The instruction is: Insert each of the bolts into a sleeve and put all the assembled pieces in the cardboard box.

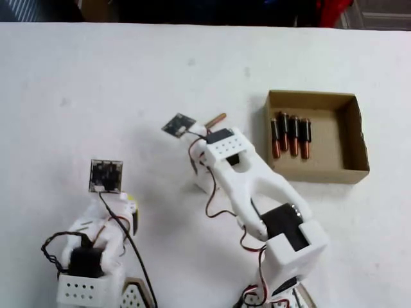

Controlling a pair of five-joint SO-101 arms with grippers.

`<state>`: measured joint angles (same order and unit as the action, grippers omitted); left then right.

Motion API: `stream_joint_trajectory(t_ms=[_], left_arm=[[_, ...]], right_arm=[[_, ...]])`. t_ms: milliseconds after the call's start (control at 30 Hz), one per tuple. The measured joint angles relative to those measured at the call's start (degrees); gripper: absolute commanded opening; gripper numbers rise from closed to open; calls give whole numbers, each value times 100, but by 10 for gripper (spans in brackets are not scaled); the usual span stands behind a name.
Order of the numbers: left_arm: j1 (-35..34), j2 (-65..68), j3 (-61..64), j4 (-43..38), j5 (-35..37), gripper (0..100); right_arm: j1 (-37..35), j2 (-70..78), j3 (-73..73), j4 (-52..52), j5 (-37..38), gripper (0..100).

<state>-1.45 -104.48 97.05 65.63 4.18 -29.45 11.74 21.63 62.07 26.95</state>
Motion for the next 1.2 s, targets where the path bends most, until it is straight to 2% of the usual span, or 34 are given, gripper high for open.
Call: stream_joint_trajectory(t_ms=[267,667,933,1200], left_arm=[[0,0,0,0,0,24],[0,0,0,0,-44,24],[0,0,0,0,-1178,24],[0,0,0,0,-1336,24]], right_arm=[[-9,-774,-35,176,0,16],[-9,-3059,-35,1222,0,17],[343,-5020,378,1433,0,17],[949,-6910,1758,923,0,17]])
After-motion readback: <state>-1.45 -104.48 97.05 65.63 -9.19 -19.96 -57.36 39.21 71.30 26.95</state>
